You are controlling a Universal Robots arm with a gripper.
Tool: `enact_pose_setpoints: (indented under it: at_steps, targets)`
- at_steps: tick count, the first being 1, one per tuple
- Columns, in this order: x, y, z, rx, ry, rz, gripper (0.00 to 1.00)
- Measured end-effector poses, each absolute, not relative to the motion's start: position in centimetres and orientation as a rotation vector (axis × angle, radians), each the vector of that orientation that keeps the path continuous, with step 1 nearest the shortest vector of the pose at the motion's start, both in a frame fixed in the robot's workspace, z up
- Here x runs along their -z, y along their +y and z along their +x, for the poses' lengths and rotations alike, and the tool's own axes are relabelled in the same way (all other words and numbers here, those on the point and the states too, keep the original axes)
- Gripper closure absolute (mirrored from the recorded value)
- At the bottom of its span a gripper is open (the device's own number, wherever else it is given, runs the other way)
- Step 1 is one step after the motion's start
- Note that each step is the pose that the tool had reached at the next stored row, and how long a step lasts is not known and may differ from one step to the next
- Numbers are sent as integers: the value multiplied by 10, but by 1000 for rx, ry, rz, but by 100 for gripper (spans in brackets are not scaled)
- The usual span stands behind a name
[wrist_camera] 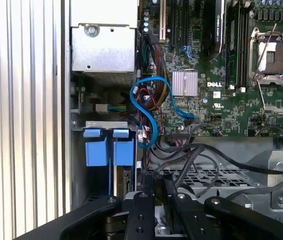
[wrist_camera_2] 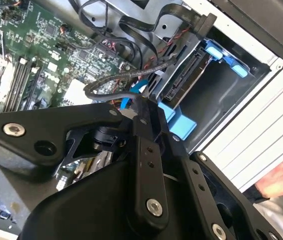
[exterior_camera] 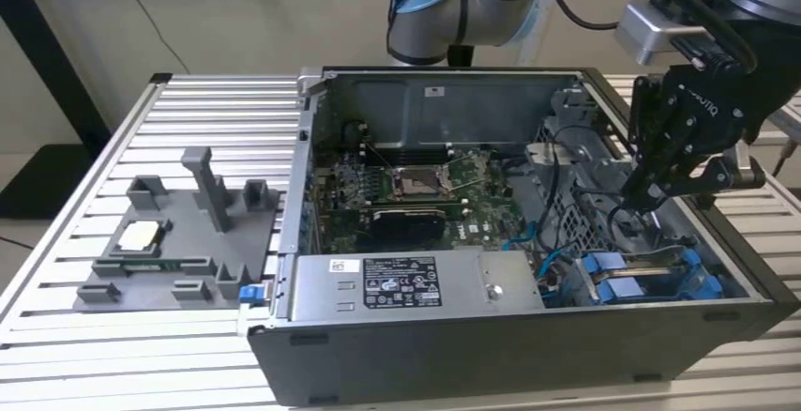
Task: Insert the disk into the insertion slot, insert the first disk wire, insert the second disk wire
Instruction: 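Insert the first disk wire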
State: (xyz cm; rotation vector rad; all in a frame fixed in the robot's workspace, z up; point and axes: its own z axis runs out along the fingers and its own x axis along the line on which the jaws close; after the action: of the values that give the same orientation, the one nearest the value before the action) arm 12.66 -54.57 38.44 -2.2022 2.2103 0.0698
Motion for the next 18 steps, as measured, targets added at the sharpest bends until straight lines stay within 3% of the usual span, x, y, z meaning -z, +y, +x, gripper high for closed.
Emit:
enact_pose_setpoints:
  at_steps: [18]
  targets:
    - [-378,-546,130,-59,2215,-2207,81]
